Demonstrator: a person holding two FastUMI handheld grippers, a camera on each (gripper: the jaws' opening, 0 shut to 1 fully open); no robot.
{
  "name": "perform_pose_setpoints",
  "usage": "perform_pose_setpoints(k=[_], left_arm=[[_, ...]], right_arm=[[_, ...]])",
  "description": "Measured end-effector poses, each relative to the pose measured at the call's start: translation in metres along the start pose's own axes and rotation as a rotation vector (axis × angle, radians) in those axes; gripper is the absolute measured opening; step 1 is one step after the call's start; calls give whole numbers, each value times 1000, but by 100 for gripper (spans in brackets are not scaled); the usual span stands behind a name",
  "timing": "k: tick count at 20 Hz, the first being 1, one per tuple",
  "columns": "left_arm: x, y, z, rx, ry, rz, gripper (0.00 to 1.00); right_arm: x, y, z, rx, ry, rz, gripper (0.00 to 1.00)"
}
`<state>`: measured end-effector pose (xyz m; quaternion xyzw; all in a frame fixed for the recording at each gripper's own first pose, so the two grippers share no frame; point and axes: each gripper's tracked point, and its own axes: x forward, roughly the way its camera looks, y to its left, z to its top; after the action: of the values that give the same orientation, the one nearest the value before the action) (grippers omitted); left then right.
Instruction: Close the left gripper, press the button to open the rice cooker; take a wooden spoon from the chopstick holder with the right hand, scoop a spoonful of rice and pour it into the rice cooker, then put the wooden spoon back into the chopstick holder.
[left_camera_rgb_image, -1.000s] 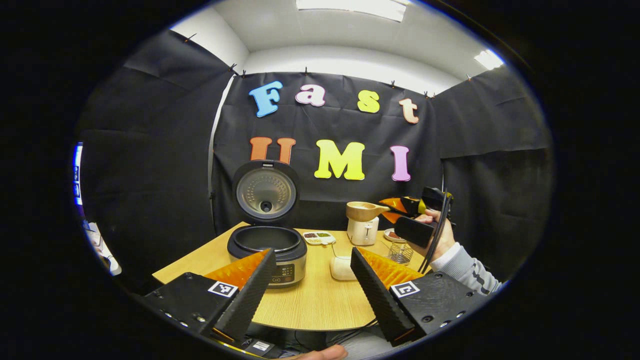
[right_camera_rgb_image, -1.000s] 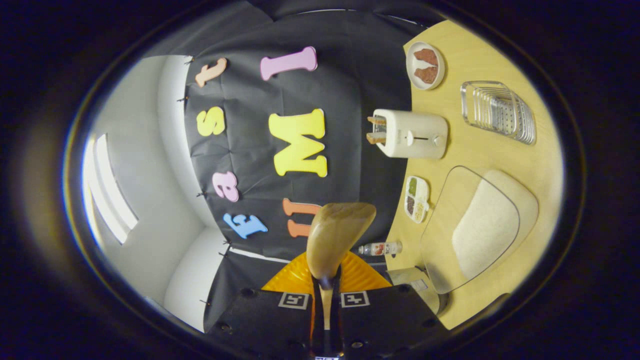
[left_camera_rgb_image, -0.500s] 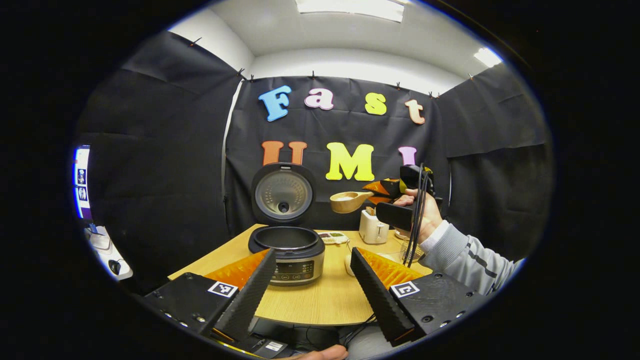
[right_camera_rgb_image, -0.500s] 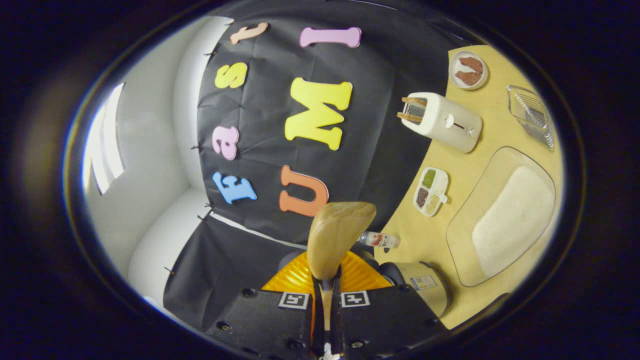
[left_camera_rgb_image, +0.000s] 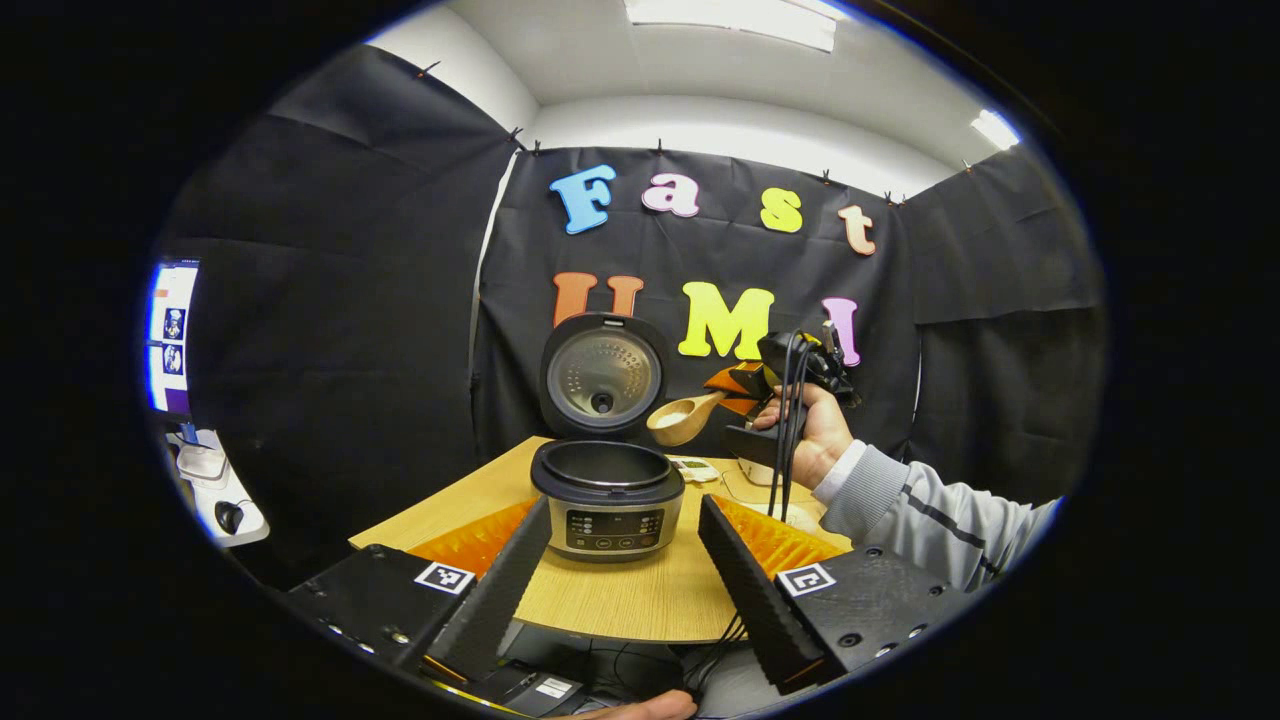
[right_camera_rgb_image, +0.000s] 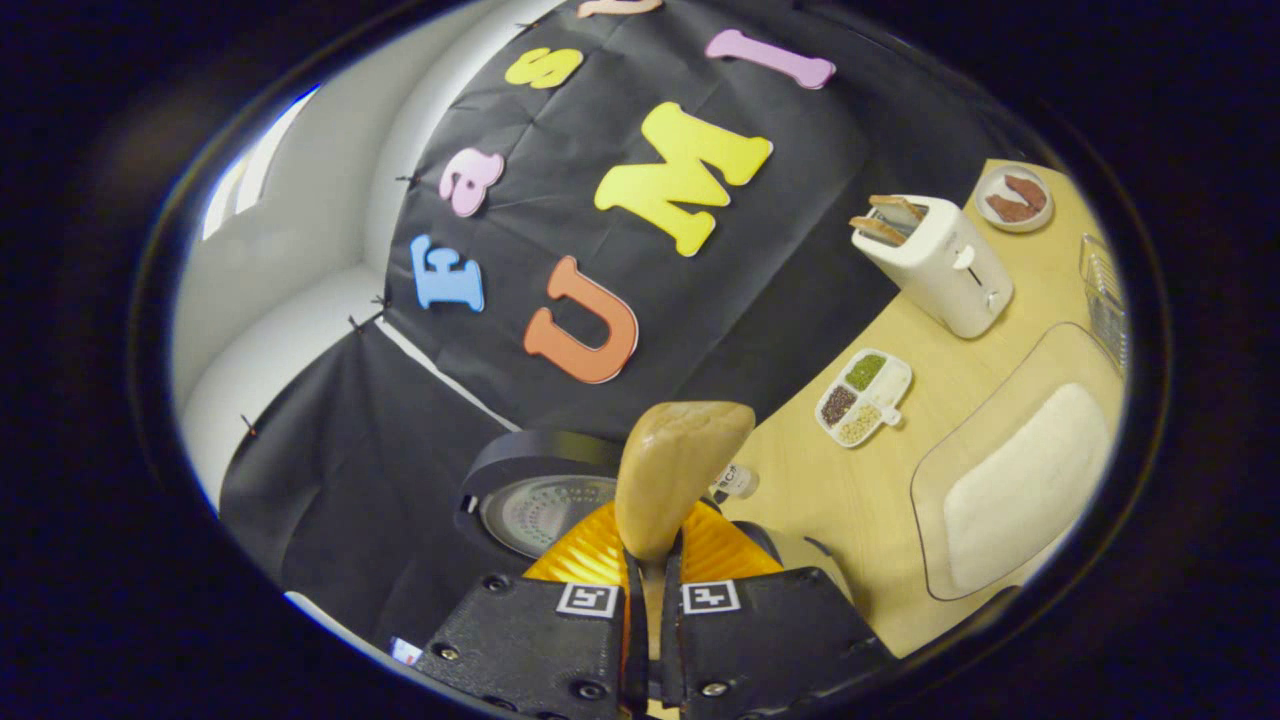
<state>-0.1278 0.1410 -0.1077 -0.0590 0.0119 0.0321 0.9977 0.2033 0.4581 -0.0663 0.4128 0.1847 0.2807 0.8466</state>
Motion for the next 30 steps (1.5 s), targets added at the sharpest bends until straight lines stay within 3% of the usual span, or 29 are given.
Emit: perform_pose_setpoints(k=[12,16,24,27,30], left_arm=[[0,3,-8,6,2,-1,95],[0,-1,-9,19,5,-9,95],[2,-1,-9,19,0,-13,94],[2,-1,-10,14,0,-13,94],[2,-2,-10,15,3,-11,95]], right_arm=[[26,42,-41,-647,-15,-24,10],[25,60,-61,-843,-21,7,10],[19,102,-118,-1394,-70,81,10],[20,103,-124,-1500,-83,71,10],[16,105,-118,-1491,-109,59,10]])
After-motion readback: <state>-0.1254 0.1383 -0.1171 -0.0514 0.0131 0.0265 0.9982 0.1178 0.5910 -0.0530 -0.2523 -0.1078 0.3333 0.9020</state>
